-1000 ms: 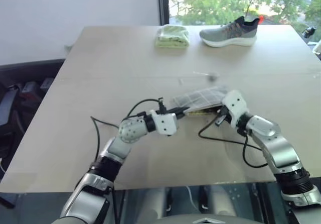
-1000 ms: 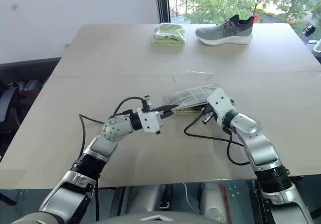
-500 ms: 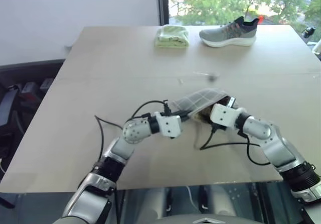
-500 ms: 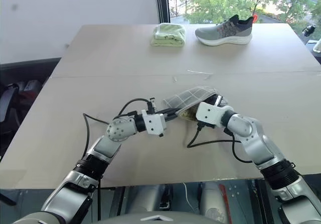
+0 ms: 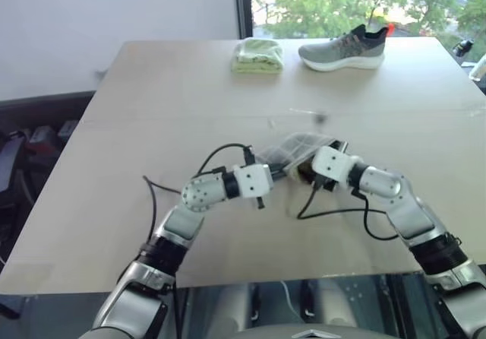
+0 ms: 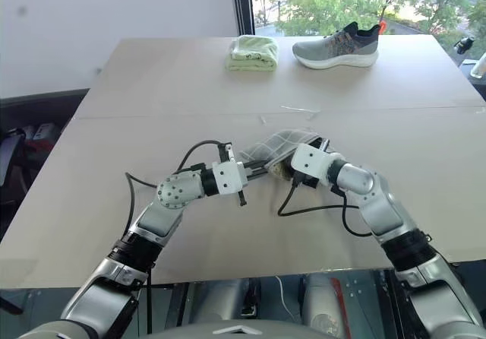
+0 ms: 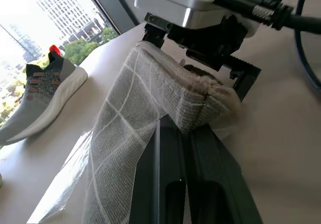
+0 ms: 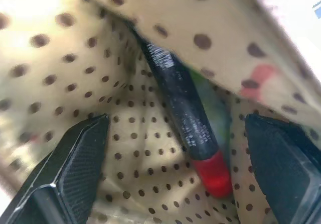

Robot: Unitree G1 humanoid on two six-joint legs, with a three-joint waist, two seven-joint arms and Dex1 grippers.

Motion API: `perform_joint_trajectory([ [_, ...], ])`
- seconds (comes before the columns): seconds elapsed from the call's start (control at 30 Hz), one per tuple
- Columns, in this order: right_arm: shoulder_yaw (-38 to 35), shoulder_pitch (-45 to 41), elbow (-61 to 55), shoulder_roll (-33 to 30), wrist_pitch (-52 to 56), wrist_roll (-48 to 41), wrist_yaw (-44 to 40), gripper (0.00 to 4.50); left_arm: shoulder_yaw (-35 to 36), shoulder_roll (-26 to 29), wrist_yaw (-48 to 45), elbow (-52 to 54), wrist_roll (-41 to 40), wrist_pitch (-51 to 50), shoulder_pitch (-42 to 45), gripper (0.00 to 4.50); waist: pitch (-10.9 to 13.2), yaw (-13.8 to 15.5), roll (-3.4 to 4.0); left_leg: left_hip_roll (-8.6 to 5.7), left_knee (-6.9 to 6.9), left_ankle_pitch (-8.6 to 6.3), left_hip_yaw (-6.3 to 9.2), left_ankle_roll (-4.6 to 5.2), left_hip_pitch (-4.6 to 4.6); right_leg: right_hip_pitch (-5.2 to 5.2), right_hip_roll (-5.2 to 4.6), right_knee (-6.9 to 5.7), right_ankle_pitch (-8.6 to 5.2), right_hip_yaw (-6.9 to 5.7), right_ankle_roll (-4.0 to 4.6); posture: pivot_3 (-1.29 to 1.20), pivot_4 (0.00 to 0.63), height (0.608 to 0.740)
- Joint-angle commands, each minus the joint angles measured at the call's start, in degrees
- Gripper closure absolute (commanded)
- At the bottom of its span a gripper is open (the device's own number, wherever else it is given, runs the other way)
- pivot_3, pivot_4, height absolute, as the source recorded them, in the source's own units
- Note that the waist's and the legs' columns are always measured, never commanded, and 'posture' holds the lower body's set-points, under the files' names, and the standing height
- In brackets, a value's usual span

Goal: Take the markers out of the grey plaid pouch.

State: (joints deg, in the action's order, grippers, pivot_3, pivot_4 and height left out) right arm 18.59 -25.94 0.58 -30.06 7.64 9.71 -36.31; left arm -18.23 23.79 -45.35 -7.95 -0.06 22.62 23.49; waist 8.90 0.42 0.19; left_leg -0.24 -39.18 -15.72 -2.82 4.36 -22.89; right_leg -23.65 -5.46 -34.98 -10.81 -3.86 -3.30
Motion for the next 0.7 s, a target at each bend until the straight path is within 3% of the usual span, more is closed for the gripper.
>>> perform_joint_trajectory([
  [0.03,-1.5,-1.7,2.1,1.7,4.5,-3.6,-3.6,0.05,0.6,-0.1,-1.5,4.7,-2.3,0.0,0.0,4.50,0.0,0.1,0.00,0.00,0.00,0.00,0.00,0.00,0.00,0.00,0.00,0.00,0.00,0.01,0.00,0.00,0.150,0.740],
  [0.2,-0.7,-4.8,5.5,-0.2,11.6,-8.1,-14.3,0.05,0.8,0.0,-2.5,5.0,-2.4,-0.5,-0.3,4.50,0.0,0.2,0.00,0.00,0.00,0.00,-0.01,0.00,-0.01,0.01,0.00,0.02,0.01,0.02,0.01,0.00,0.150,0.740],
  [0.37,0.9,-9.4,11.3,-2.5,12.2,-8.6,-22.5,0.05,1.3,-0.1,-2.7,4.3,-2.2,-0.6,-0.2,4.50,0.0,0.2,0.01,0.00,0.00,-0.01,0.01,0.02,0.01,0.00,0.01,0.00,0.01,0.02,0.01,0.00,0.150,0.740],
  [0.53,0.7,-10.7,11.8,-2.8,13.3,-9.7,-25.8,1.69,2.0,0.4,-2.1,3.4,-1.6,-0.6,-0.4,4.50,0.0,0.4,0.00,0.00,0.00,-0.01,0.01,0.01,0.01,0.02,0.00,0.00,0.01,0.01,0.01,0.00,0.150,0.740],
  [0.7,0.2,-10.4,10.5,-4.0,14.0,-10.0,-27.5,3.84,2.4,1.2,-1.8,2.4,-0.9,0.1,-0.7,4.50,0.0,0.4,0.00,-0.03,-0.01,-0.01,0.02,0.01,0.00,0.04,-0.05,0.02,0.01,0.01,0.01,0.00,0.150,0.740],
])
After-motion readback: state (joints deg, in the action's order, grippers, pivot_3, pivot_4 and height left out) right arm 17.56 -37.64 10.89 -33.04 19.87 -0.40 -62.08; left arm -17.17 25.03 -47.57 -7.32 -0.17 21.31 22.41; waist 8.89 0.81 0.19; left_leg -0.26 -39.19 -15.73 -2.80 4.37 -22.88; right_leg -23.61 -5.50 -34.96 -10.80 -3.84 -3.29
